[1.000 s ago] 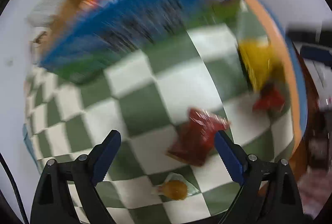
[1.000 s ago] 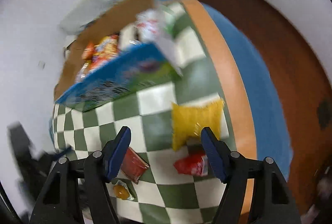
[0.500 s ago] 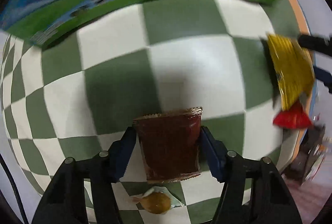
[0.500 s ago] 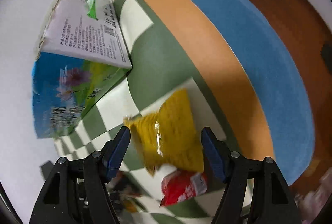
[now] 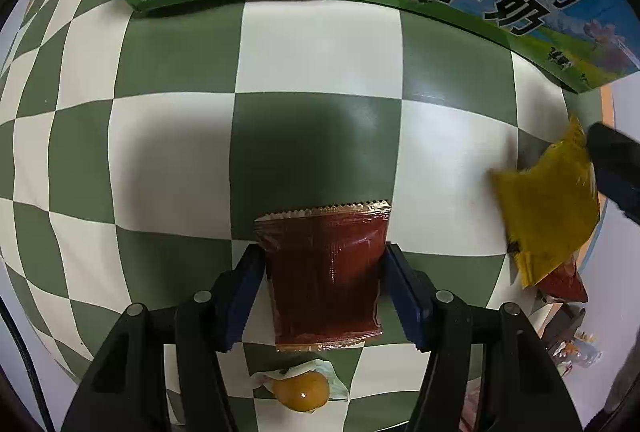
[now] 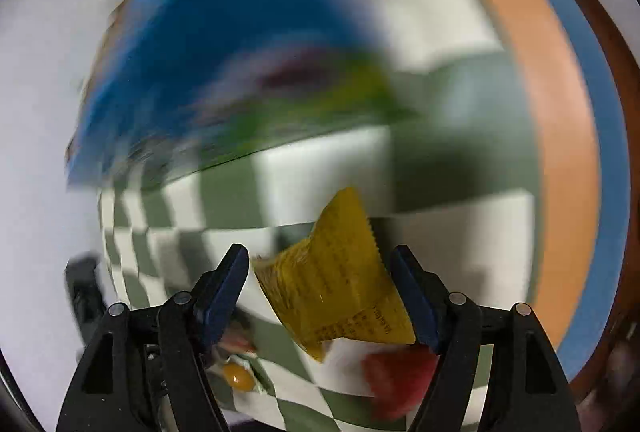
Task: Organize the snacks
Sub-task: 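Grasp the red sauce packet with left tool while right tool grasps yellow chip bag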
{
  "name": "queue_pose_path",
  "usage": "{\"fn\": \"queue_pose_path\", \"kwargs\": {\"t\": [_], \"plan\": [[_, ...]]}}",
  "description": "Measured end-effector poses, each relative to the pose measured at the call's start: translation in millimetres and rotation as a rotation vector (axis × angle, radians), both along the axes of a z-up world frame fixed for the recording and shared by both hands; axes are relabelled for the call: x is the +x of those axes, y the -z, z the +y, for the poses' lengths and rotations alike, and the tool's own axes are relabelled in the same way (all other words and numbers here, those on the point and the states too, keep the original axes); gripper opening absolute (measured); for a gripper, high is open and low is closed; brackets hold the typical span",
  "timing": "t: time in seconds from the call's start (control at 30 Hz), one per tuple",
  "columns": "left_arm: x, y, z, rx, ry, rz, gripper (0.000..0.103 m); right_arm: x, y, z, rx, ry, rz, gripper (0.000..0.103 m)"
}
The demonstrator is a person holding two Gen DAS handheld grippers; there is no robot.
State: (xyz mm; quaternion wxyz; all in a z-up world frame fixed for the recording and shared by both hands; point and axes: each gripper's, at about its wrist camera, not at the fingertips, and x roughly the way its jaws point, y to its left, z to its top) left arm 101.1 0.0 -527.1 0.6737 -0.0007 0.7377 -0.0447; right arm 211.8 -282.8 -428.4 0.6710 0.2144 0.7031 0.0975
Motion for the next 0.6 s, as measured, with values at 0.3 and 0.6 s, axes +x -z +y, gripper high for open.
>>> {"fn": "queue_pose_path", "kwargs": {"t": [0.3, 0.6], "plan": [[-3, 6, 38, -0.036, -0.084, 0.014, 0.059, -47, -15, -21, 0.068, 0.228, 0.080, 0.077], [2, 31, 72, -0.061, -0.130, 0.028, 0.059, -13, 25, -6, 0.001, 0.306, 0.148, 0.077]]}}
